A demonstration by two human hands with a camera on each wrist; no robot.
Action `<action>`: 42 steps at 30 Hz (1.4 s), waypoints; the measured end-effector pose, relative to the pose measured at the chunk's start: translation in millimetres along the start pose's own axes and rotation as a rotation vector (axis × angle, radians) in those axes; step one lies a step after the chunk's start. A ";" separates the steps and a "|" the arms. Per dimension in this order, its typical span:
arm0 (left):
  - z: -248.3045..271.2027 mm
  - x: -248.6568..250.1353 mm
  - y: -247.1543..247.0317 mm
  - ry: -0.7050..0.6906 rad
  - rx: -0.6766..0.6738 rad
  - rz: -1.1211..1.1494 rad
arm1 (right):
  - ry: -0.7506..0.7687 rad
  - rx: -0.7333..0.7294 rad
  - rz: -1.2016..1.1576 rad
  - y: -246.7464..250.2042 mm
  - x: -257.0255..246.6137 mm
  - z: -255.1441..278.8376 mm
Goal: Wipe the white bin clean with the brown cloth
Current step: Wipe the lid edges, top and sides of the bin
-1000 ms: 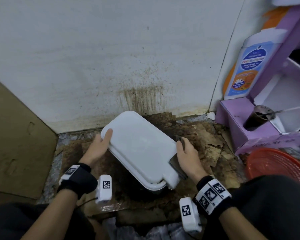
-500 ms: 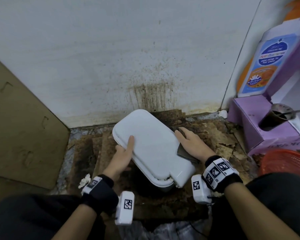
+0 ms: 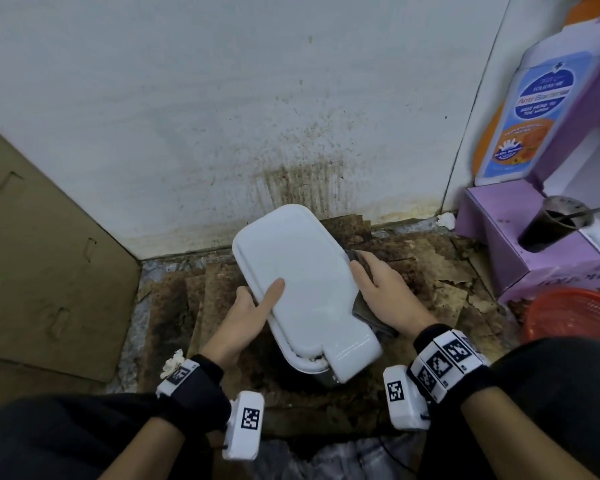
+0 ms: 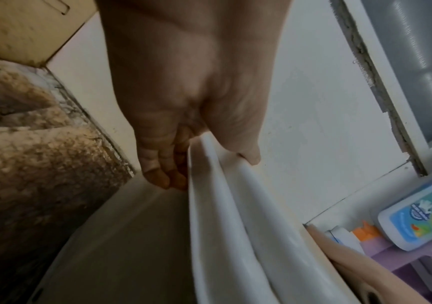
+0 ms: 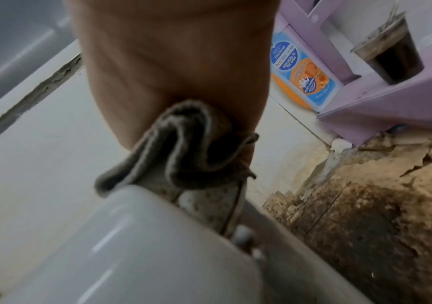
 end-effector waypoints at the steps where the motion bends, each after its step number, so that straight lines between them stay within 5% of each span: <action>1: -1.3 8.1 1.9 -0.010 -0.027 -0.008 | -0.011 0.029 -0.025 -2.4 1.2 1.3; 9: -21.3 29.7 23.5 -0.034 -0.058 -0.266 | -0.129 0.179 -0.137 -45.2 9.3 18.0; 16: -8.1 41.3 17.6 -0.029 -0.082 -0.180 | -0.144 0.189 -0.207 -62.8 9.6 15.1; 21: -7.8 36.3 22.6 -0.044 -0.028 -0.219 | -0.120 0.215 -0.255 -70.6 13.4 13.5; 25: -2.3 32.8 25.6 -0.063 0.172 -0.580 | -0.098 0.245 -0.321 -69.3 16.9 13.1; 28: 8.0 41.5 24.8 -0.197 0.372 -0.723 | -0.071 0.218 -0.353 -69.1 17.3 12.9; 34: 27.1 47.3 -0.9 -0.462 0.297 -0.847 | -0.045 0.061 -0.495 -64.0 3.6 11.5; 42: 36.4 27.9 -11.0 -0.465 0.305 -0.810 | -0.134 -0.067 -0.838 -95.3 8.2 -3.7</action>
Point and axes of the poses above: each hand's wrist, its own z-axis away from the middle knuckle, its own y-axis out of the back of the hand, x = y × z, the point moved 2 cm from there along -z, towards the middle knuckle
